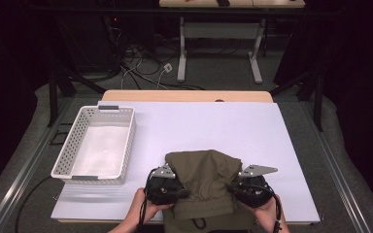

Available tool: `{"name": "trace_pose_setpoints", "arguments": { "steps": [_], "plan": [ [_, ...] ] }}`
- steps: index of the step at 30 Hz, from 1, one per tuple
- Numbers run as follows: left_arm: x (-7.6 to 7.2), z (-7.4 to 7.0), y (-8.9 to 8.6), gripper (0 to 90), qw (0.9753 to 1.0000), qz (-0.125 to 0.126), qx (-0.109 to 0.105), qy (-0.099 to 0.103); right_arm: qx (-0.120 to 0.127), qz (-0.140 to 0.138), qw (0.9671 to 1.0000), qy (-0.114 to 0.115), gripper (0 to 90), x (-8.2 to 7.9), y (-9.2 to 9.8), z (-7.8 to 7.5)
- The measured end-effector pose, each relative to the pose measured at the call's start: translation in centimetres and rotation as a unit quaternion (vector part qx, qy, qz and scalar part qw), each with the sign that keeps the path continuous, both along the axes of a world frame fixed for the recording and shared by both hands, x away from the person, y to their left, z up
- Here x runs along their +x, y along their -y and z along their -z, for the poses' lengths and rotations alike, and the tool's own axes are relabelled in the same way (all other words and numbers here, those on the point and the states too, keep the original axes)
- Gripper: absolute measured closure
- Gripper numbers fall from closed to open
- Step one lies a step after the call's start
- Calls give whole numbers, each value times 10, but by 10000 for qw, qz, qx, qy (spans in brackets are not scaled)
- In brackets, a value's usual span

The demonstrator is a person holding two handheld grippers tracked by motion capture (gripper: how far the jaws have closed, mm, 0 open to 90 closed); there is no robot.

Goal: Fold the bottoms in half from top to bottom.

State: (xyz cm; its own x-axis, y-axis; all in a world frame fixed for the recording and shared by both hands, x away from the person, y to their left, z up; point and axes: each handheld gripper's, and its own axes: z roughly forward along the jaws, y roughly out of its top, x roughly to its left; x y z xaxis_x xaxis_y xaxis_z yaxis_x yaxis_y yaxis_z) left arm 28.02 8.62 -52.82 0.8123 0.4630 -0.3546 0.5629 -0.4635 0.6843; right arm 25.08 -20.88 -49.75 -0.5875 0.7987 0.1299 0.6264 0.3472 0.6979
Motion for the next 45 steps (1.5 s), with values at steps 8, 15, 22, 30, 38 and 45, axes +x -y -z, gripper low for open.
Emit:
{"name": "trace_pose_setpoints", "arguments": {
  "steps": [8, 15, 22, 30, 38, 45],
  "plan": [
    [-6, 10, -5, 801, 9997, 84, 154, -188, -465, -226, 9975, -491, 830, 0, -4, 23],
    [-4, 4, -10, 553, 9998, -31, 201, 31, -548, -168, 9982, -179, 488, 0, 1, 15],
    [-2, -6, -15, 343, 9981, -307, 283, 446, -463, -54, 9989, 103, 310, 3, 5, 9],
    [5, 6, -2, 676, 9981, 75, 302, 530, -448, -206, 9988, 22, 597, 17, -2, 25],
    [2, 7, -3, 873, 9990, 293, 191, 274, -549, -243, 9981, -157, 868, 12, -6, 28],
    [-1, 9, -7, 872, 9989, 383, 257, -53, -526, -347, 9975, -310, 863, 2, -3, 21]
  ]
}}
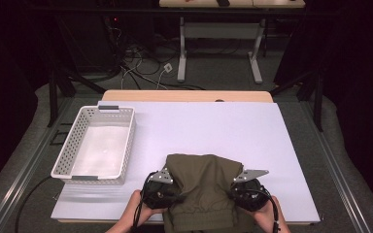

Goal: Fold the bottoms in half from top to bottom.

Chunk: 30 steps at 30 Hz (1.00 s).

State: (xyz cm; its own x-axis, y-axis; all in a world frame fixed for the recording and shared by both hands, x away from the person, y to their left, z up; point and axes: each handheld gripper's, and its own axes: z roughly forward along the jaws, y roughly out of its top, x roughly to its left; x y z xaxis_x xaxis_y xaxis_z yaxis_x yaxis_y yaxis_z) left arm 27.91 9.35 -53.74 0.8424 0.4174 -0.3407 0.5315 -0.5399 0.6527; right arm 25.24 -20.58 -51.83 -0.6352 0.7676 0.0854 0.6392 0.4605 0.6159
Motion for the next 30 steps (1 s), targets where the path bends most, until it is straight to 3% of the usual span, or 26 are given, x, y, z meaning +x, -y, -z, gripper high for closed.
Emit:
{"name": "trace_pose_setpoints", "arguments": {
  "steps": [2, 3, 4, 8, 11, 14, 17, 19, 22, 26, 28, 29, 30],
  "plan": [
    [1, 2, 2, 861, 9999, -12, 103, 52, -175, -9, 9998, -115, 822, 3, -1, 6],
    [1, 2, 2, 845, 9998, -31, 147, 104, -142, 1, 9999, -70, 774, 4, -1, 8],
    [1, 1, 2, 793, 9997, -64, 186, 165, -247, 3, 9997, -83, 689, 5, 0, 7],
    [1, -5, 0, 488, 9984, -340, 244, 386, -210, 201, 9995, 159, 410, 6, 6, 0],
    [1, -14, -2, 358, 9954, -652, 199, 672, -223, 368, 9984, 358, 320, 6, 9, -6],
    [2, -21, -3, 256, 9922, -919, 154, 830, -285, 628, 9952, 700, 278, 9, 10, -10],
    [6, -22, -2, 178, 9882, -1190, 239, 932, -338, 748, 9939, 730, 213, 15, 11, -10],
    [12, -16, 0, 151, 9850, -1316, 511, 994, -412, 803, 9940, 621, 190, 22, 11, -5],
    [21, -4, 0, 96, 9858, -1405, 688, 603, -424, 847, 9953, 219, 171, 32, 14, 8],
    [28, 12, -2, 102, 9853, -1457, 835, 323, -310, 825, 9959, -178, 224, 40, 15, 23],
    [27, 13, -2, 166, 9845, -1452, 881, 441, -165, 736, 9968, -277, 327, 41, 15, 26],
    [25, 14, -3, 207, 9857, -1424, 765, 484, -124, 737, 9969, -265, 338, 40, 14, 27],
    [24, 15, -2, 319, 9855, -1446, 721, 518, -161, 740, 9969, -223, 403, 40, 12, 27]
  ]
}}
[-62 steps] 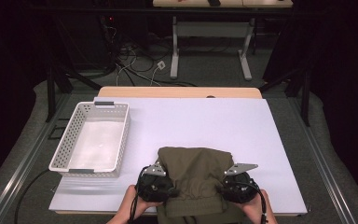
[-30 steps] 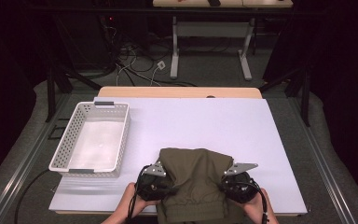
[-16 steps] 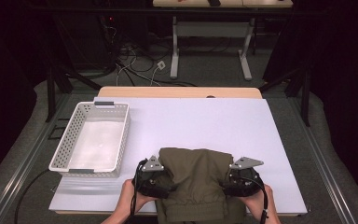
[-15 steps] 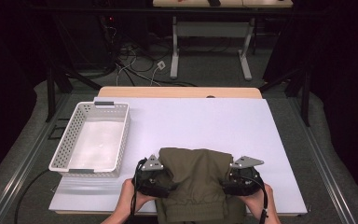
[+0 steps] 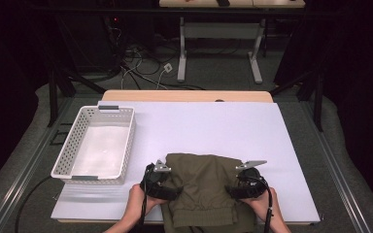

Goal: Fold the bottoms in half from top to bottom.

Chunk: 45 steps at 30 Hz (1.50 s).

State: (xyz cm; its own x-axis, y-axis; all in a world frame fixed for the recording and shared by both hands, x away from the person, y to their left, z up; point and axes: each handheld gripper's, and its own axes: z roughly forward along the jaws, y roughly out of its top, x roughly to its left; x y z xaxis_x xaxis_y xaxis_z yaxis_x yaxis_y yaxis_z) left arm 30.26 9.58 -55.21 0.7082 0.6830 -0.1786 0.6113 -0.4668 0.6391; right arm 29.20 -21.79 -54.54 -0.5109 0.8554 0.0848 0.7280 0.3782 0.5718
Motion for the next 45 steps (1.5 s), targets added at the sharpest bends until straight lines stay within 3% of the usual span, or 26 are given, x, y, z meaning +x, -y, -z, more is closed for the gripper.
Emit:
{"name": "trace_pose_setpoints", "arguments": {
  "steps": [1, 2, 5, 8, 12, 18, 21, 24, 26, 27, 29, 32, 34, 40, 45],
  "plan": [
    [-2, 1, 0, 352, 9999, 63, -32, 136, 49, -23, 10000, 34, 471, -1, -1, 0],
    [-3, 2, 1, 502, 9998, 110, -93, 163, 164, -45, 9998, 44, 547, -1, -3, 0],
    [0, 3, 2, 734, 9994, 231, -193, 163, 173, -118, 9998, 32, 746, -1, -8, 0],
    [8, 4, -2, 844, 9989, 270, -392, -8, 272, -146, 9995, -16, 838, 3, -10, -1],
    [15, 3, -1, 863, 9988, 321, -371, 43, 235, -70, 9996, 149, 855, 10, -13, -2],
    [36, 0, -1, 866, 9991, 149, -335, 229, 156, -16, 9992, 354, 858, 24, -15, -4],
    [44, 0, -1, 865, 9991, 65, -361, 228, 129, -27, 9990, 432, 858, 33, -17, -4],
    [44, 0, -2, 862, 9990, 31, -378, 234, 74, -26, 9990, 445, 855, 38, -18, -5],
    [42, -1, -4, 836, 9989, 3, -407, 217, 43, -51, 9991, 416, 802, 36, -18, -6],
    [39, -3, -6, 799, 9989, -41, -410, 222, -2, -76, 9992, 403, 727, 35, -18, -7],
    [34, -7, -10, 593, 9989, -99, -389, 234, -225, -16, 9988, 441, 491, 30, -15, -11],
    [26, -12, -14, 372, 9986, -314, -328, 266, -380, 239, 9979, 468, 269, 23, -8, -17],
    [24, -12, -15, 218, 9982, -498, -160, 285, -394, 384, 9978, 371, 142, 21, -2, -18],
    [27, 0, -14, 120, 9975, -699, 83, -115, -354, 449, 9981, -221, 139, 26, 9, 0],
    [24, 2, -15, 109, 9974, -680, 182, -163, -373, 417, 9982, -201, 166, 26, 7, 1]
  ]
}}
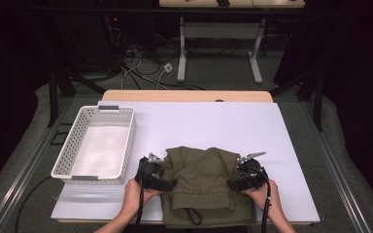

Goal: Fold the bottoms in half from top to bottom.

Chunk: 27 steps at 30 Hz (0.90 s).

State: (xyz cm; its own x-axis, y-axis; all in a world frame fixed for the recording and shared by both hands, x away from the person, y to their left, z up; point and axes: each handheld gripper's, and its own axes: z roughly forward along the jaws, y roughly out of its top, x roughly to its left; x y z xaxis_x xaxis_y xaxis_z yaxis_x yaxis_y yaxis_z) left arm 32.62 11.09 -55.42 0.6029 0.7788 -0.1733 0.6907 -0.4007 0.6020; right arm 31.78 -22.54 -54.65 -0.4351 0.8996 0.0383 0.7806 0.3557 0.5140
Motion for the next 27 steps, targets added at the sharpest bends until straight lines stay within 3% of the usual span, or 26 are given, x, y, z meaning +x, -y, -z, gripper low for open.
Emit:
{"name": "trace_pose_setpoints", "arguments": {
  "steps": [2, 3, 8, 11, 12, 15, 19, 24, 27],
  "plan": [
    [-2, 0, 2, 122, 9999, 111, 57, 92, -16, -49, 10000, 42, 224, -1, 0, 0],
    [-4, -1, 2, 181, 9998, 158, 0, 117, 44, -113, 9999, 69, 295, -3, -1, -1],
    [-8, 2, 7, 598, 9980, 435, -446, 126, 285, -194, 9993, 112, 594, -7, -3, -3],
    [-4, 5, 6, 803, 9959, 584, -693, 1, 703, -251, 9972, 11, 806, -5, -1, -1],
    [-3, 5, 5, 828, 9954, 614, -740, -26, 795, -250, 9965, 26, 827, -5, -1, 0],
    [-1, 5, 3, 860, 9945, 671, -805, -15, 738, -310, 9968, 85, 852, -4, -4, -2],
    [7, 0, 3, 866, 9949, 663, -733, 220, 658, -299, 9969, 320, 857, 1, -7, -6],
    [31, -6, 2, 864, 9960, 383, -553, 592, 617, -236, 9955, 679, 856, 17, -12, -12],
    [43, -6, 1, 855, 9959, 218, -503, 725, 448, -240, 9947, 899, 854, 29, -19, -14]
  ]
}}
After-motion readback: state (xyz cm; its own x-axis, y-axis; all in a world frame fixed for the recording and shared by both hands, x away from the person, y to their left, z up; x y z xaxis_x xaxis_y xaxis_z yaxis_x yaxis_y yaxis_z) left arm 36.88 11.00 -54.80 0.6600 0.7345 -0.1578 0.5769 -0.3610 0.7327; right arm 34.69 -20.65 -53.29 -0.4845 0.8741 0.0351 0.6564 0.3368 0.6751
